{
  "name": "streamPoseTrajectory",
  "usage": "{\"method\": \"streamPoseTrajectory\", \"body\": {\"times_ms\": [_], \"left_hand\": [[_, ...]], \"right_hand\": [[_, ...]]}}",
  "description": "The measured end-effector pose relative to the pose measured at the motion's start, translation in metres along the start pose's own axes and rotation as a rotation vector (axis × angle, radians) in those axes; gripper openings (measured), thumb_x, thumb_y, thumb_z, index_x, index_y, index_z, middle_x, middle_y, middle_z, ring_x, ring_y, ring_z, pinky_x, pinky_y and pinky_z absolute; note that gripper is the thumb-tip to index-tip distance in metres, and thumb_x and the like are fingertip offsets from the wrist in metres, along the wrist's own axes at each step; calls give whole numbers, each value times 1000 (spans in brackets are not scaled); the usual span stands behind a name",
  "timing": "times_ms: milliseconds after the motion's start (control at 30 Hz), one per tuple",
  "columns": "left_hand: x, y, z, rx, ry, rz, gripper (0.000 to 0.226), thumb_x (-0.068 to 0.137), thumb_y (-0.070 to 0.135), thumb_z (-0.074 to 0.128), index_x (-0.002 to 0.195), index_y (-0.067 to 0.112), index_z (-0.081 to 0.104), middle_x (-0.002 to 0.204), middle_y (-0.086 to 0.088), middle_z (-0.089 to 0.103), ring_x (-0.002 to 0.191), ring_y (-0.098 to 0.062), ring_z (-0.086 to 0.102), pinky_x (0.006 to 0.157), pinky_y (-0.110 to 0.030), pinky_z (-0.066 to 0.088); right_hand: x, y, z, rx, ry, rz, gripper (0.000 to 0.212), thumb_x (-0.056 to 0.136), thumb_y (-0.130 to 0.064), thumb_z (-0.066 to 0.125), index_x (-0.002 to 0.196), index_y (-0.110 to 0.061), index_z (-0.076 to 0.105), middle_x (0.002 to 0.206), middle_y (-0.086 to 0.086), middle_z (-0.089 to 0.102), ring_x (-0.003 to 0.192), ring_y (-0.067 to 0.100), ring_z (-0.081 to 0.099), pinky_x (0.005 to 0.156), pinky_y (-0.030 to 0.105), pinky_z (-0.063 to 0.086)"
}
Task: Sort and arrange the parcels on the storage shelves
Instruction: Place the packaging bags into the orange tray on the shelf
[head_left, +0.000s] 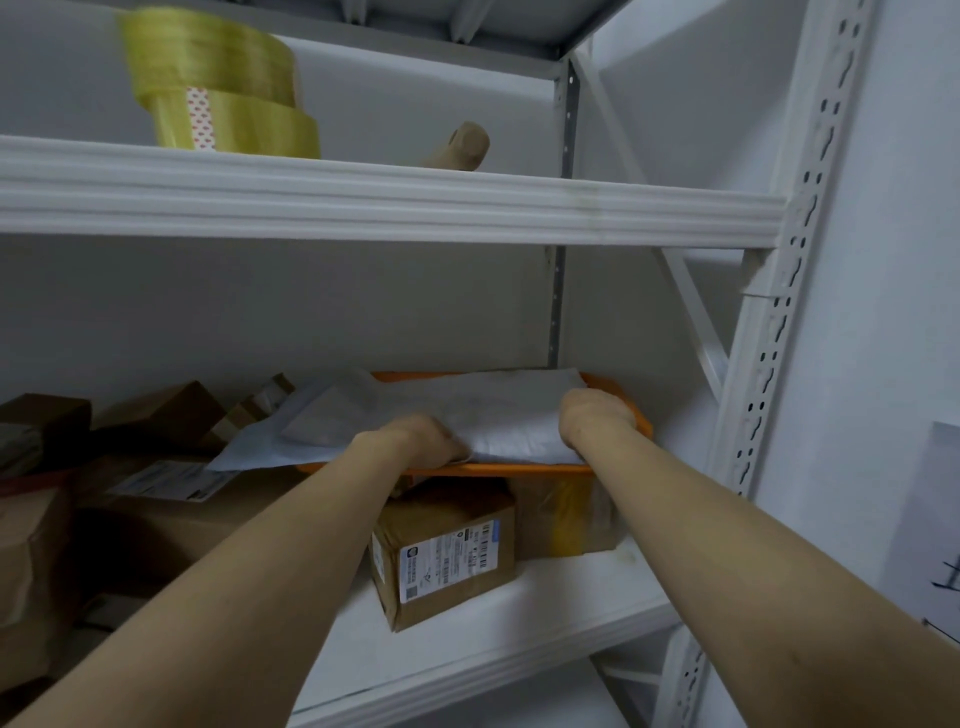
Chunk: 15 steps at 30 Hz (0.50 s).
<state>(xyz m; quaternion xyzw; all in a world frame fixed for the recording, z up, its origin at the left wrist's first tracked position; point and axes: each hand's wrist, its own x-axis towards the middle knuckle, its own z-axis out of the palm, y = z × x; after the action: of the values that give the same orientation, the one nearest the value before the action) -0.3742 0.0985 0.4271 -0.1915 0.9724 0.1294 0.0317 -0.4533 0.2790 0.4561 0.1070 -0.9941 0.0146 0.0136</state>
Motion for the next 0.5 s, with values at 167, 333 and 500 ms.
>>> {"method": "streamPoseTrajectory", "body": {"times_ms": [167, 333, 500], "left_hand": [[-5, -1, 0, -34, -9, 23, 45, 96, 45, 42, 135, 25, 51, 140, -3, 50, 125, -24, 48, 99, -33, 38], [-13, 4, 0, 13, 8, 80, 47, 101, 44, 34, 144, 26, 38, 150, -4, 37, 135, -26, 36, 109, -35, 30], [-8, 1, 2, -44, -14, 55, 55, 94, 59, 39, 143, 34, 39, 148, 0, 40, 129, -26, 42, 102, -38, 40]], "right_hand": [[3, 2, 1, 40, 39, 12, 42, 89, 3, 53, 130, -4, 56, 137, 15, 52, 124, 31, 51, 96, 39, 46], [1, -3, 2, 61, 165, -43, 40, 94, -7, 46, 134, -9, 52, 137, 13, 51, 125, 31, 49, 100, 37, 42], [7, -5, -4, 202, 154, -108, 45, 98, -12, 39, 141, -22, 44, 140, 13, 47, 124, 33, 49, 95, 41, 45]]}}
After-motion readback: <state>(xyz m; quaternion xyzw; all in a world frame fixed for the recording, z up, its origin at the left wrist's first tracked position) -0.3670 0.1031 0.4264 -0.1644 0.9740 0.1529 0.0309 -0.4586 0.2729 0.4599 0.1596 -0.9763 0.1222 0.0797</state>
